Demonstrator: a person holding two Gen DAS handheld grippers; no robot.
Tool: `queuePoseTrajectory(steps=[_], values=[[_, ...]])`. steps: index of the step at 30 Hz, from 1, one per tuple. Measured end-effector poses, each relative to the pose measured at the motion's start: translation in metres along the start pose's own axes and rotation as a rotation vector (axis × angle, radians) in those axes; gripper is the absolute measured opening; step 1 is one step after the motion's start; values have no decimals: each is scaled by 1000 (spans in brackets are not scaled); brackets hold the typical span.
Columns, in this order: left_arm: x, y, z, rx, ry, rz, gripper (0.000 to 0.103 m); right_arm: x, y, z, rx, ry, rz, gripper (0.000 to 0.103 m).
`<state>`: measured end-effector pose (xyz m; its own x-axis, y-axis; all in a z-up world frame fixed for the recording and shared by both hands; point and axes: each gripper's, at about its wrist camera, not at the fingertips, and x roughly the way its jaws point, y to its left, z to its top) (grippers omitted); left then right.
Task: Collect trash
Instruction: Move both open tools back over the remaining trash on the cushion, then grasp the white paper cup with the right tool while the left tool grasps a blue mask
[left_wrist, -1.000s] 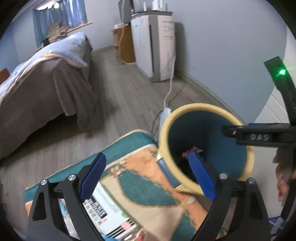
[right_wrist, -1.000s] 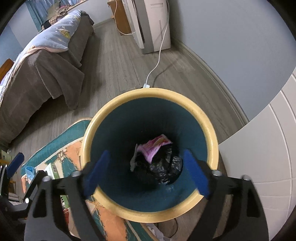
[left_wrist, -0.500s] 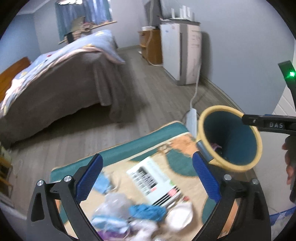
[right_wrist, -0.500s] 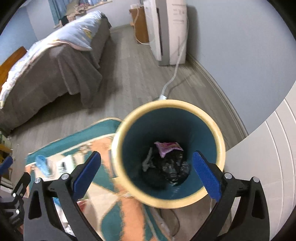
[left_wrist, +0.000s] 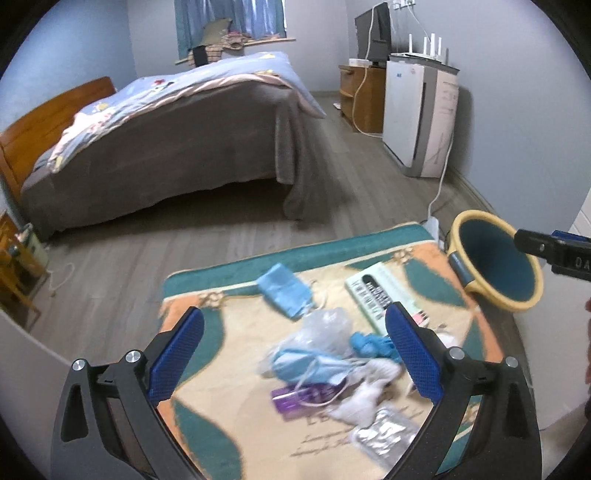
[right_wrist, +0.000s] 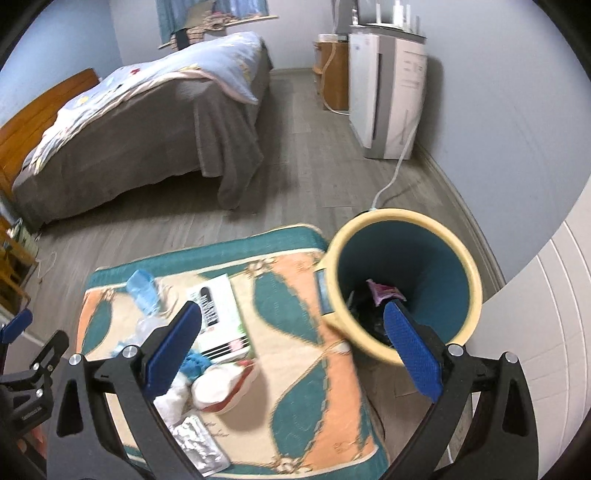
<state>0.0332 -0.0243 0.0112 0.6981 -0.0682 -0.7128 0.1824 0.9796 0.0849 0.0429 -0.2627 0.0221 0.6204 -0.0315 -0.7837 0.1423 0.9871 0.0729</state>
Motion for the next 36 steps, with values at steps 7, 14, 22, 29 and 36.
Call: queuePoseTrajectory(steps=[7,14,22,29,36], values=[[-1,14,-16,37,-17,24,98,10,40,-22,-90,56,8,97],[16,31,-31,-30,44,-12,98,42,54,-38,-94,153,28,97],[33,45,-37,-34,111,29,98,71,69,-54,-73,256,50,97],[47,57,-40,-32,151,57,98,99,79,-67,-79,354,46,84],[59,51,-42,-9,187,33,98,118,77,-77,-63,431,45,40]])
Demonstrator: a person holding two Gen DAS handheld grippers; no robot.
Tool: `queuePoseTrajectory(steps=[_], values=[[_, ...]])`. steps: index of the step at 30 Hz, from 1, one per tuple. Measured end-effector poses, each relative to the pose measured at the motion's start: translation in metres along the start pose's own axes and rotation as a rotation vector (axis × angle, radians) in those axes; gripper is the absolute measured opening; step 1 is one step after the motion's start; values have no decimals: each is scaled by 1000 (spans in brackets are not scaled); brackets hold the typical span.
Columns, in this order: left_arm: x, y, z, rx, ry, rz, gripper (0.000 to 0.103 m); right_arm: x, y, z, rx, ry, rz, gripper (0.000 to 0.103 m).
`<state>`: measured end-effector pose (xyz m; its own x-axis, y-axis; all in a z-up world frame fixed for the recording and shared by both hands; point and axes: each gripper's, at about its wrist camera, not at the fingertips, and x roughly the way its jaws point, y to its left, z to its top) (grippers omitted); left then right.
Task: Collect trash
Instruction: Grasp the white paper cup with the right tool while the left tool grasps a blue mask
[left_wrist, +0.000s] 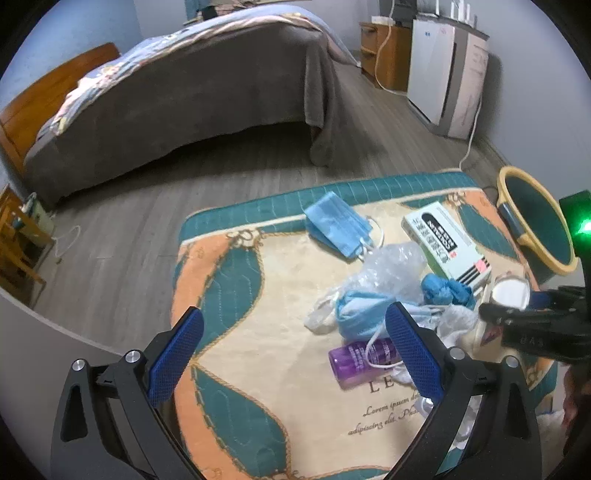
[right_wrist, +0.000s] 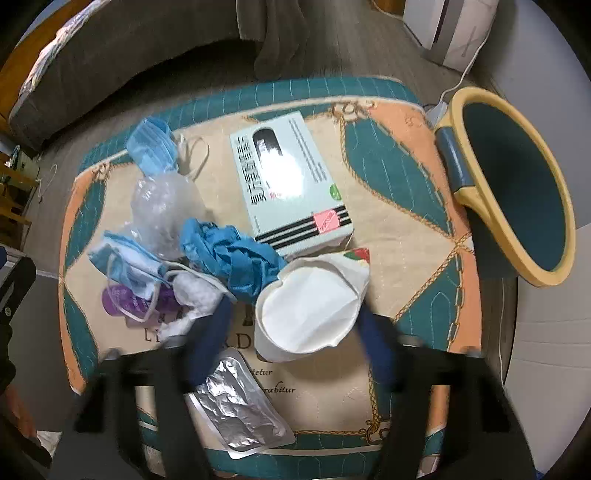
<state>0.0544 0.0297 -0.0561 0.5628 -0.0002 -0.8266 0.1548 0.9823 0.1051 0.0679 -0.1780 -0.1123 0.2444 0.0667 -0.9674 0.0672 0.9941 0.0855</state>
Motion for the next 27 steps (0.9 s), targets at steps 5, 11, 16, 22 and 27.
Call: queuePoseTrajectory(steps=[5,11,16,22,27], values=[[20,-16,-5,55,41,-42,98,-10,-4,3,4,-28,-3,37],[46,-36,-9,75,87,-84,97,-19,-9,9,-1,-56,8,37],[57,-47,-7,76,100,-129,95,-24,-12,15,-5,-74,21,37],[67,-47,-5,46,135,-173,64,-29,-15,20,-1,-92,41,37],[66,-47,-5,60,139,-174,40,-32,-12,23,-20,-102,47,37]])
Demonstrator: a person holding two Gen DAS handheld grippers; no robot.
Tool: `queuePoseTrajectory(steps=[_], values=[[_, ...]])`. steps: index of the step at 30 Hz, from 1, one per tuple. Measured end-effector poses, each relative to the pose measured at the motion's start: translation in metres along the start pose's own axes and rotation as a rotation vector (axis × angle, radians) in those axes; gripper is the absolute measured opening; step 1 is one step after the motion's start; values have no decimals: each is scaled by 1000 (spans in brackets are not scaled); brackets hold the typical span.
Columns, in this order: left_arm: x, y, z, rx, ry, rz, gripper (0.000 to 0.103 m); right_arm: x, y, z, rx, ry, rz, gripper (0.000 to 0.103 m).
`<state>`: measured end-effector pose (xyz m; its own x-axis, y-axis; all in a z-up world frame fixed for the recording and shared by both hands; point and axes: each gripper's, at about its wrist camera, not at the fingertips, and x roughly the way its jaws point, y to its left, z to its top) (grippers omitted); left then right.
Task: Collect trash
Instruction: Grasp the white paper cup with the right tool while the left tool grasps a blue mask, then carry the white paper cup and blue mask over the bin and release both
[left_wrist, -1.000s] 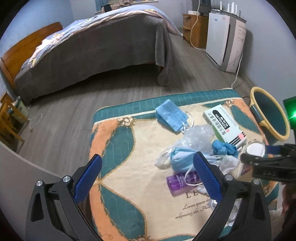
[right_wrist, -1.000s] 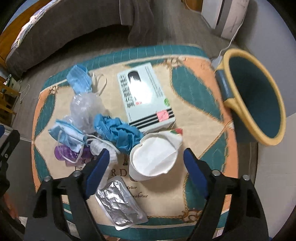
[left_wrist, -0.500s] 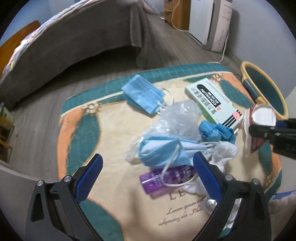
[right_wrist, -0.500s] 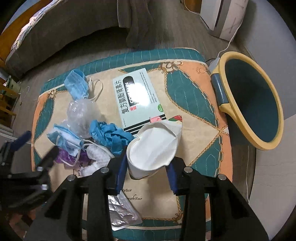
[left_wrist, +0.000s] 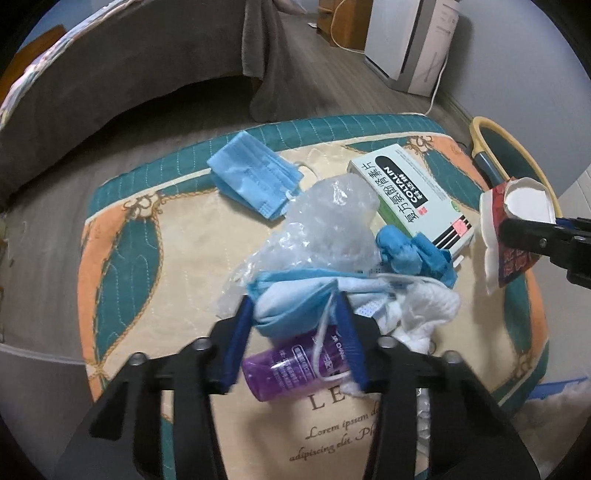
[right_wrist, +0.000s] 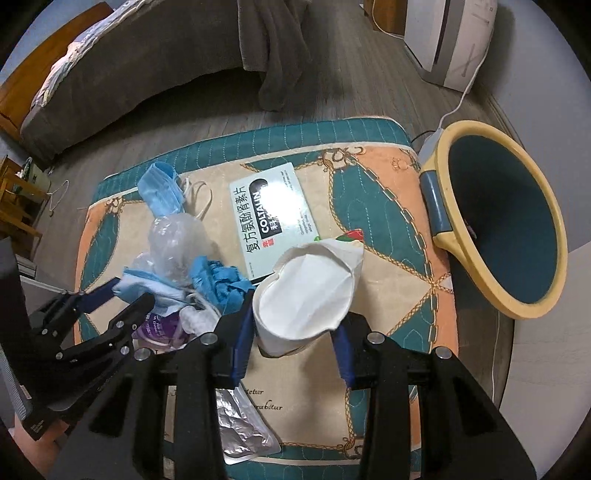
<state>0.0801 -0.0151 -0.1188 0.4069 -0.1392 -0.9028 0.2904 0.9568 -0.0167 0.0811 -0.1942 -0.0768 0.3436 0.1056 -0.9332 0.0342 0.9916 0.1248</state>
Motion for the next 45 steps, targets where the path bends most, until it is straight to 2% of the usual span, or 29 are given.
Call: queuePoseTrajectory(steps=[3,7,11,20,30,37,45], values=[[-6,2,1,-8,-14,-8,25,-1,3,1,-14,-6,-1,37],[-17,0,0,4,-32,-6,21,-5,4,2,-31,-17,2,37],[-33,-4,1,24,-73,10,20,-12,4,5,-43,-40,-2,37],[-78,-7,17,21,-220,35,20,-44,-7,21,-26,-132,11,37],[-120,-16,32,8,-362,6,20,-82,-17,38,-76,-245,-22,37],[-124,-26,39,8,-381,-11,20,-91,-29,45,-89,-264,-23,37],[-107,-37,42,12,-339,-2,20,-96,-45,45,-88,-270,-17,37]])
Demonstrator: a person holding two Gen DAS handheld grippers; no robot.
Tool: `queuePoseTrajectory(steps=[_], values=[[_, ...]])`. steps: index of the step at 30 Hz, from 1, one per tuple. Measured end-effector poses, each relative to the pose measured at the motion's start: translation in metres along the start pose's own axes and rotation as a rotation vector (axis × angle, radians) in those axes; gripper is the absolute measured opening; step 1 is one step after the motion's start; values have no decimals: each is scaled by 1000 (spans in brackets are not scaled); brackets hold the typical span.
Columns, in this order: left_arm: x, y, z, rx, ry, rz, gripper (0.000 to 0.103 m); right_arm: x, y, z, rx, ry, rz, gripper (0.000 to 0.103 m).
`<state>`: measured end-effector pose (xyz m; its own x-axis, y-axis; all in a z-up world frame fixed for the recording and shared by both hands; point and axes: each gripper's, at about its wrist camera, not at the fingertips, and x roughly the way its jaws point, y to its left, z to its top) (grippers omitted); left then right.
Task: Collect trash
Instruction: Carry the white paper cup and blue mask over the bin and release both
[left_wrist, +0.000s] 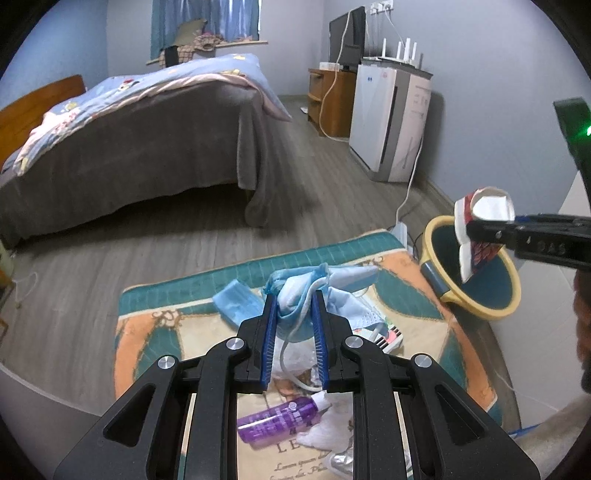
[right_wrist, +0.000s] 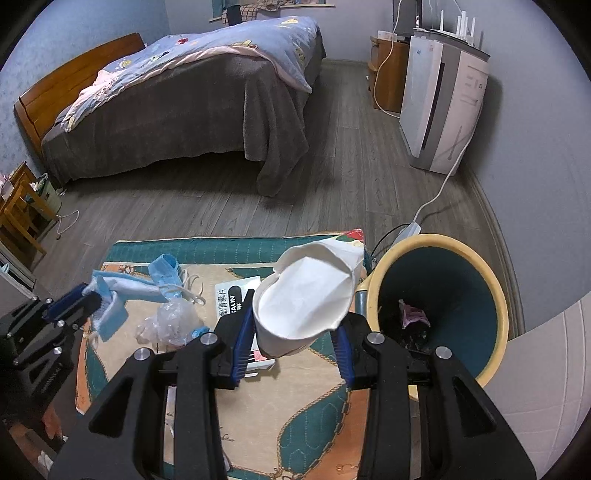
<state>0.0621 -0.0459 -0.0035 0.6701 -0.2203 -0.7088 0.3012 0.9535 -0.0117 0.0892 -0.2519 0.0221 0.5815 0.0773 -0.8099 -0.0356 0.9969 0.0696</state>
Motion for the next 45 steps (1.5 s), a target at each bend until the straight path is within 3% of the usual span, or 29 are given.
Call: queuePoseTrajectory(steps=[12,19,24,31,45], values=[[21,-46,6,46,46,-58,20,-6,-43,6,-14,-11,-61,37],[30,-89,25,121,22,-86,20,10,-91,-1,68,41,-87,37],[47,-118,37,163,54,-133,20,18,-119,-6,130,60,-91,37],[68,-151,50,234,81,-138,20,30,-161,-15,236,99,-106,37],[115,-219,45,300,144,-182,21,43,-186,-25,323,123,-145,37]])
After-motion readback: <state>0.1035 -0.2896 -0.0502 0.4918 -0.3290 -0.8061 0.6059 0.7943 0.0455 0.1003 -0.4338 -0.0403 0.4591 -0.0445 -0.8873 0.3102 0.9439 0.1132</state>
